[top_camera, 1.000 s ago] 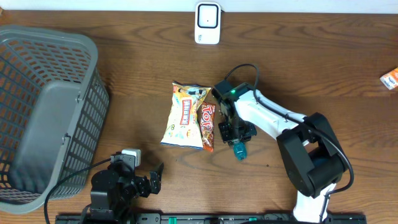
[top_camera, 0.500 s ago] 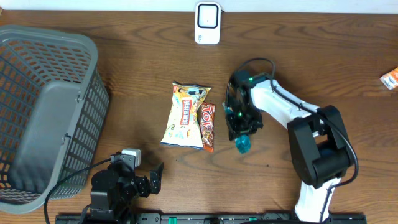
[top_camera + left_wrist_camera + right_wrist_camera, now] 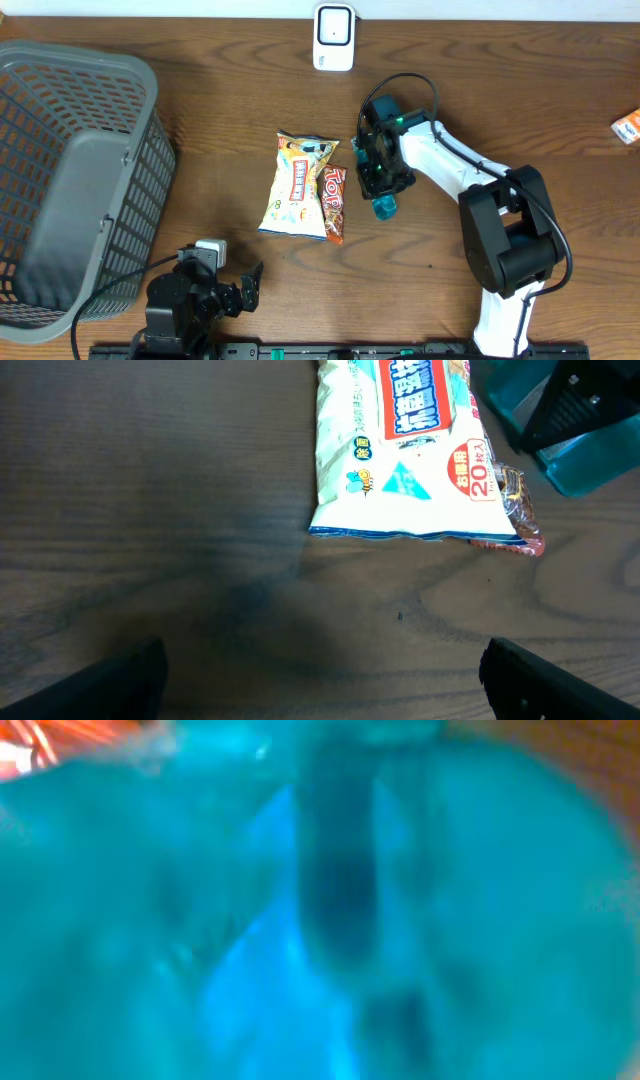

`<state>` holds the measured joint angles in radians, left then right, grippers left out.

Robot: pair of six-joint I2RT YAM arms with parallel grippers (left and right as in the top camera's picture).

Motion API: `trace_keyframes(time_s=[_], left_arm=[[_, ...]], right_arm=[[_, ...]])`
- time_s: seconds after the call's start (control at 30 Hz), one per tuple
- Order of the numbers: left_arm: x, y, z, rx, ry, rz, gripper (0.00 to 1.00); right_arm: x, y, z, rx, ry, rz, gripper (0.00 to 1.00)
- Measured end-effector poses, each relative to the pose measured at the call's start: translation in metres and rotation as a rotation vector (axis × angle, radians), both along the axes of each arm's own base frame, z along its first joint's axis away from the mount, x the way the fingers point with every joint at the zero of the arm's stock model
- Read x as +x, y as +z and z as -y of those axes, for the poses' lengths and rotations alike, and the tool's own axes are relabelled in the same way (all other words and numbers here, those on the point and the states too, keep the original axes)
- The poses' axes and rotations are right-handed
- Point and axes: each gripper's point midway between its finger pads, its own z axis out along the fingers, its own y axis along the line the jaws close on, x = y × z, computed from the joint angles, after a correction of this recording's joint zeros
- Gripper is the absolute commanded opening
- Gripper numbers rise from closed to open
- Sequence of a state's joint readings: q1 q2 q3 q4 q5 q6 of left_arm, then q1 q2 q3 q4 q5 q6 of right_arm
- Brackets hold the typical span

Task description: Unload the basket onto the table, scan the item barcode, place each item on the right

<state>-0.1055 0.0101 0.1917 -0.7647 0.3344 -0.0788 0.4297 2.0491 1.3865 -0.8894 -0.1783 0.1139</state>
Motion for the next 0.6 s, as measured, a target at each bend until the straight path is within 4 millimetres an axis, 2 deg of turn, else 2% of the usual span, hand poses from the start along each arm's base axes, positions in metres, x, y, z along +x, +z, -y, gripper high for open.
trace_keyframes(time_s=[0.03,0.17,0.4,0.6], left_arm=[[0.000,0.000,0.000,0.000,0.000,0.000,1.00],[0.000,0.000,0.000,0.000,0.000,0.000,1.00],[0.000,0.000,0.000,0.000,0.000,0.000,1.00],[0.000,0.000,0.000,0.000,0.000,0.000,1.00]], right_arm=[[0.000,0.000,0.000,-0.001,-0.001,0.000,0.53],[0.001,0.001,0.002,-0.013,-0.008,-0.002,0.60],[0.003,0.007,0.002,-0.026,-0.011,-0.010,0.61],[0.008,0.015,0.000,-0.025,-0.015,-0.004,0.69]])
